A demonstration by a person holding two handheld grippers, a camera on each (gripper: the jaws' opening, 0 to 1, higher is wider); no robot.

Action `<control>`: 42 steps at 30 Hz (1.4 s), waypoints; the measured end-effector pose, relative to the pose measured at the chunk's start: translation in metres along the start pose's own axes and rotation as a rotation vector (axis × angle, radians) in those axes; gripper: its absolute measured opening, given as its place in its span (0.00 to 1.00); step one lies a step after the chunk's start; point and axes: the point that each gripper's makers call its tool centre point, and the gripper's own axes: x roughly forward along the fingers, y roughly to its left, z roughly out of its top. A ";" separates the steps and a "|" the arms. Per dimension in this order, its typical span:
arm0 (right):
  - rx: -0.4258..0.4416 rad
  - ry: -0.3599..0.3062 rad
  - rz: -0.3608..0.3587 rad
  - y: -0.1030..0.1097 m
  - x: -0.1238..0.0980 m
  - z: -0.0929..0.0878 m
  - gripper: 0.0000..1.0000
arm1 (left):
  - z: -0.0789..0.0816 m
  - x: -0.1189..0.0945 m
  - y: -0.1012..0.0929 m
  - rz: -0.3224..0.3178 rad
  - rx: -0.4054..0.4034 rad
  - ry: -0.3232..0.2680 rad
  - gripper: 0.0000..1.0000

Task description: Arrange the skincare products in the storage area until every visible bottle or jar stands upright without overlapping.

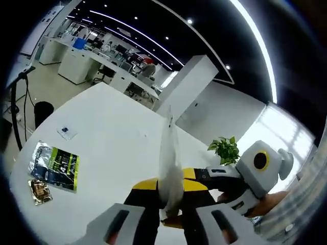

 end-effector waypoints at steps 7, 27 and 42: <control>0.002 0.026 0.008 0.001 -0.002 -0.007 0.32 | 0.001 -0.002 0.002 -0.005 0.001 -0.002 0.13; 0.073 0.052 0.071 -0.008 -0.025 -0.014 0.45 | -0.015 -0.010 0.025 0.041 0.137 0.059 0.13; 0.086 0.021 0.131 -0.004 -0.030 0.004 0.45 | -0.037 -0.012 0.029 0.030 0.224 0.138 0.13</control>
